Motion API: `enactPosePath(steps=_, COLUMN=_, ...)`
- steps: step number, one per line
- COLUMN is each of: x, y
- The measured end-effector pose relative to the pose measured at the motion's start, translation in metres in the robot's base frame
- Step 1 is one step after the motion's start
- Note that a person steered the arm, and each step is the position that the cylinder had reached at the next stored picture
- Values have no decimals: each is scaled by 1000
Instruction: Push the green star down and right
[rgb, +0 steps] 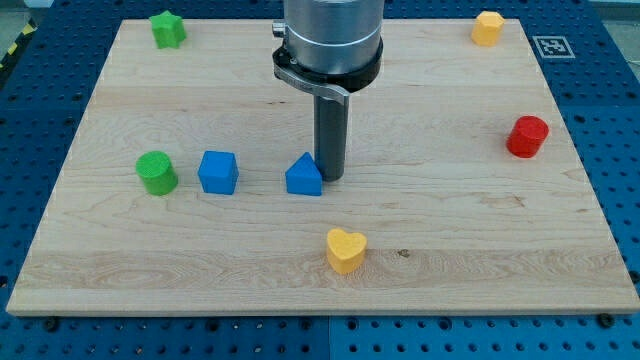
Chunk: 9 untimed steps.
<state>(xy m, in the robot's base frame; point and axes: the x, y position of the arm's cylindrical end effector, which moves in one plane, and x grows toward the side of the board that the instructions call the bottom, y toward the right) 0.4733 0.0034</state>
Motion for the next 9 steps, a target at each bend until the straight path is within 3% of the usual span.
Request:
enactPosePath(steps=2, x=-13, y=-5)
enactPosePath(steps=3, x=-60, y=-21)
enactPosePath(steps=4, x=-105, y=-83)
enactPosePath(steps=6, x=-181, y=-270)
enactPosePath(steps=7, x=-205, y=-308)
enactPosePath(steps=8, x=-269, y=-289)
enactPosePath(steps=9, x=-281, y=-276)
